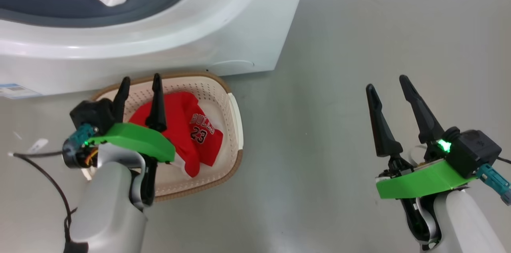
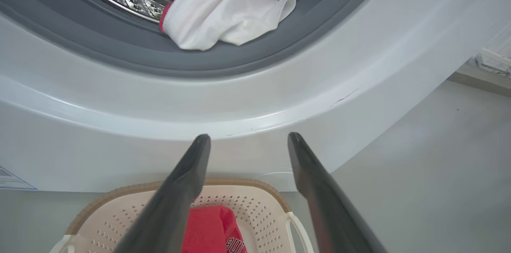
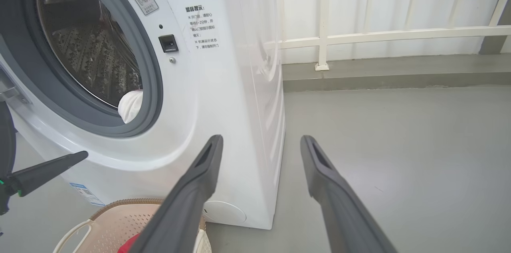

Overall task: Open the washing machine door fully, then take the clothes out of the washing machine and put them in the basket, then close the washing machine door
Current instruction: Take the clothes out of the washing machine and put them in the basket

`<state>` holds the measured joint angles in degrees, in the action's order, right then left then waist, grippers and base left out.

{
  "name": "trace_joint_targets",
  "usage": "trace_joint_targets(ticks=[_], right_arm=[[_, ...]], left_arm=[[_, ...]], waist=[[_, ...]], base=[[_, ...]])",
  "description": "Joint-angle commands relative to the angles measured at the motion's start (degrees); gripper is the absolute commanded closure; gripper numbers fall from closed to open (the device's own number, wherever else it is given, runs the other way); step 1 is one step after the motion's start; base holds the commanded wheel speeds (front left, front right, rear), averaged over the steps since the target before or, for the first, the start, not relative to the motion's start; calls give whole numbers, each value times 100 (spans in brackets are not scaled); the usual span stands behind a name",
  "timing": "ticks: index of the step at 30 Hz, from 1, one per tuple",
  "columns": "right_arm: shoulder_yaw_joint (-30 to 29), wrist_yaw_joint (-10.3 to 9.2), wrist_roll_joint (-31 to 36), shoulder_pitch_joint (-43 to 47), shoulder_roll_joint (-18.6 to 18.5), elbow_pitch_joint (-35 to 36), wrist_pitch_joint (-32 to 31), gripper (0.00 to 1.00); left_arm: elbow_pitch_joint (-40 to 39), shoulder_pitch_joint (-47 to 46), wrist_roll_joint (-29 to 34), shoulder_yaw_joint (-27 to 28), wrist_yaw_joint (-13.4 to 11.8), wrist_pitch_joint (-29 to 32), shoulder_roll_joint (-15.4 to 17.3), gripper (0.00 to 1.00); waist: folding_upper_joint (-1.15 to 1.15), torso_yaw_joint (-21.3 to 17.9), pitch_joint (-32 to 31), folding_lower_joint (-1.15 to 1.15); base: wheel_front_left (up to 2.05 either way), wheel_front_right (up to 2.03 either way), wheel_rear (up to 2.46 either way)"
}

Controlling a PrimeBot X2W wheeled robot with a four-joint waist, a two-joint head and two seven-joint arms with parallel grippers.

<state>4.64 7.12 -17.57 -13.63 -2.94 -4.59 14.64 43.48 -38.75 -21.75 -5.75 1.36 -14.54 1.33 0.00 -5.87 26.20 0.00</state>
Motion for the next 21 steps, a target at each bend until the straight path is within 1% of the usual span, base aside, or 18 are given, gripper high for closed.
trace_joint_targets(ticks=[1,7,10,17,21], right_arm=[[96,36,22,134,6,109,36,0],[31,36,109,255,6,75,36,0],[11,36,168,327,6,59,36,0],[-124,36,346,568,6,90,36,0],[-189,36,448,673,6,136,36,0]], left_arm=[[-431,268,37,72,-79,-45,156,0],[-1670,861,134,20,-287,-45,155,0],[-2140,1179,117,-11,-355,-45,155,0],[-2990,1870,188,-100,-381,-46,155,0],[-3248,2096,336,-131,-425,-46,155,0]], waist=[[0,102,-191,0],[0,180,-510,0],[0,209,-676,0],[0,316,-1088,0],[0,345,-1228,0]], base=[[0,0,0],[0,0,0],[0,0,0],[0,0,0],[0,0,0]])
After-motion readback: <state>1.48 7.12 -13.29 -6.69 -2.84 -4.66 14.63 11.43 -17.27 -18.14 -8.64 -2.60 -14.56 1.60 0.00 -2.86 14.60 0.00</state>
